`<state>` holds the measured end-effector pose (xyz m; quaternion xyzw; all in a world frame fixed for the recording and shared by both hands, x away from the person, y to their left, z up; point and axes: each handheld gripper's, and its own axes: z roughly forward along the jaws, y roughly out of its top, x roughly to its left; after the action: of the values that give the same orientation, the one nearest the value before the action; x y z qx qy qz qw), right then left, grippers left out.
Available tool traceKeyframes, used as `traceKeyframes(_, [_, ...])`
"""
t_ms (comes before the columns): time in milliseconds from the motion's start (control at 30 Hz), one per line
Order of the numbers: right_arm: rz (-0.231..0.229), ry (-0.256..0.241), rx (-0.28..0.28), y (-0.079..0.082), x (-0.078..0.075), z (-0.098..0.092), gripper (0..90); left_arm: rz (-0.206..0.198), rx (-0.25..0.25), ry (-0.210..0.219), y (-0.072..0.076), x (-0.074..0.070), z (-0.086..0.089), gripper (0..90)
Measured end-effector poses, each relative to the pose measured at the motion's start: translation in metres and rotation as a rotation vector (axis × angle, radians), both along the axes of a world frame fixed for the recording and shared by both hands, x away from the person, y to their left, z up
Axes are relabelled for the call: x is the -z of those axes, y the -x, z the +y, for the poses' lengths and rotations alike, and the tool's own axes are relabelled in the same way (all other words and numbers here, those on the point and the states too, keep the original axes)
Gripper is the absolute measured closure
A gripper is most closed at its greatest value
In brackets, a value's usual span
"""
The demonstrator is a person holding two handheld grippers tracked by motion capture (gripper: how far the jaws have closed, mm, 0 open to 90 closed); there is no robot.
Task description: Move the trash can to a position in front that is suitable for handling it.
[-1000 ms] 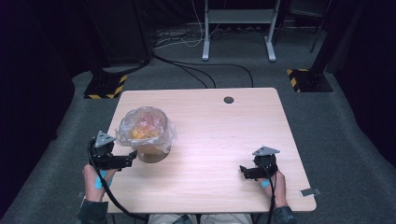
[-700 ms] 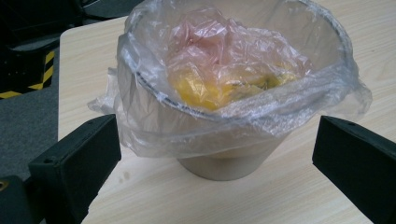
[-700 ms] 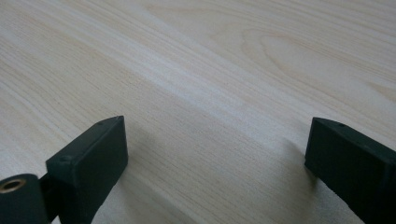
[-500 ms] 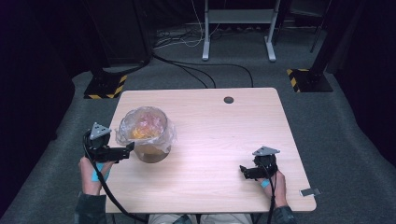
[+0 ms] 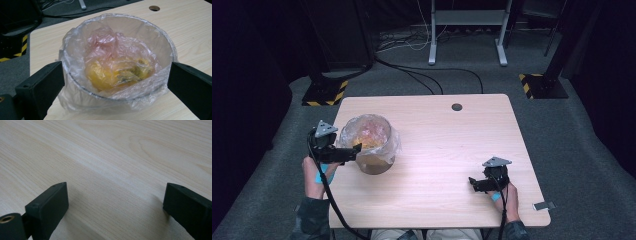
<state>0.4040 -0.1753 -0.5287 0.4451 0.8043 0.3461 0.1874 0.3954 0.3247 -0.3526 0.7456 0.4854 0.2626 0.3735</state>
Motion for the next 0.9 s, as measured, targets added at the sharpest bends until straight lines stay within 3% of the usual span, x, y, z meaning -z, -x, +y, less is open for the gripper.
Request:
traceKeyframes(400, [0.000, 0.000, 0.000, 0.000, 0.000, 0.000, 5.2, 0.019, 0.032, 0.001, -0.012, 0.001, -0.014, 0.7])
traceKeyframes(900, [-0.002, -0.001, 0.002, 0.000, 0.000, 0.000, 5.7, 0.071, 0.087, 0.004, -0.034, 0.008, -0.039, 1.2])
